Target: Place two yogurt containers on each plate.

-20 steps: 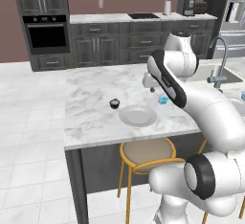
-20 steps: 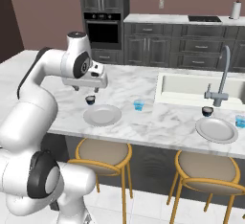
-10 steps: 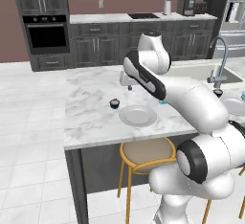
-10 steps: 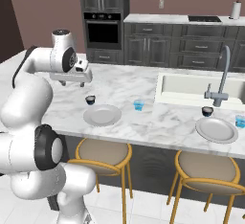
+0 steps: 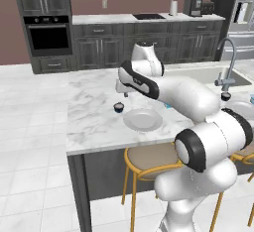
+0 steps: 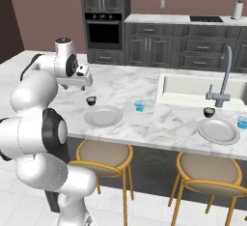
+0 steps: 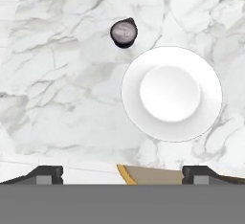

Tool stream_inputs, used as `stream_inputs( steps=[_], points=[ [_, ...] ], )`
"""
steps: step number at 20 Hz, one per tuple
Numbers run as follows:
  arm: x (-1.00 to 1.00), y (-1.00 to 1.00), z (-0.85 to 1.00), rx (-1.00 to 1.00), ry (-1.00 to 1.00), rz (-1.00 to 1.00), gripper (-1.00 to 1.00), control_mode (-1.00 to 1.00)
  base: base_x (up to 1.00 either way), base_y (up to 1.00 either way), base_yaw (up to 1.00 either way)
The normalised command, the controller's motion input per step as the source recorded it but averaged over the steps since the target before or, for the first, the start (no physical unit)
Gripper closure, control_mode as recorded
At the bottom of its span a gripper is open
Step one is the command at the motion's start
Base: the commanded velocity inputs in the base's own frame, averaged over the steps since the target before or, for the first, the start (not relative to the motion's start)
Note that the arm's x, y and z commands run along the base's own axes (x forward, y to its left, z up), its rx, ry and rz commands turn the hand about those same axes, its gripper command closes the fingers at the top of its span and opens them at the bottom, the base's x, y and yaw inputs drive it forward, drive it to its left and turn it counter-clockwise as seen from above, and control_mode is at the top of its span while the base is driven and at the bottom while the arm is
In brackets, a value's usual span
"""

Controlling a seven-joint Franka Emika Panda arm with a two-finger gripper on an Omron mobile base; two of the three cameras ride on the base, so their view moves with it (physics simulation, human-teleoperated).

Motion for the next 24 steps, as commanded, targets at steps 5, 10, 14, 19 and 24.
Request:
stream_inputs(
  steps=[5, 10, 14, 19, 24],
  points=[
    [0.67, -0.09, -0.36, 0.04, 0.00, 0.00, -1.00, -1.00, 0.00, 0.00, 0.00],
    [0.59, -0.07, -0.42, 0.02, 0.00, 0.00, -1.00, -1.00, 0.00, 0.00, 0.00],
    [0.38, 0.00, -0.32, 0.00, 0.00, 0.00, -1.00, -1.00, 0.00, 0.00, 0.00],
    [0.48, 0.00, -0.37, 0.00, 0.02, 0.00, -1.00, -1.00, 0.00, 0.00, 0.00],
    [0.42, 0.04, -0.46, -0.01, 0.05, 0.00, -1.00, -1.00, 0.00, 0.00, 0.00]
  ],
)
